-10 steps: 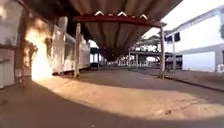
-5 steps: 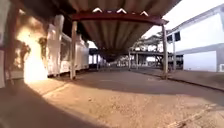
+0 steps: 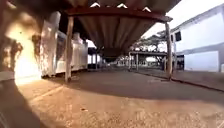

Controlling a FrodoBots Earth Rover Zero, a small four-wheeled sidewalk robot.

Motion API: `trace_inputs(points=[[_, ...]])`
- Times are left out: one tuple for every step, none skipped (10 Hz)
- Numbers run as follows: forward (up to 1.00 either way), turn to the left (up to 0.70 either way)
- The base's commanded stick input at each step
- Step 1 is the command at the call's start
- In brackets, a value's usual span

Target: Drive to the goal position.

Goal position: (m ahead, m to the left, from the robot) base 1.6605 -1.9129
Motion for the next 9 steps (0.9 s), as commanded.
trace_inputs(points=[[0.70,0.00],[0.70,0.00],[0.70,0.00],[0.70,0.00],[0.70,0.00],[0.70,0.00],[0.70,0.00],[0.70,0.00],[0.70,0.00]])
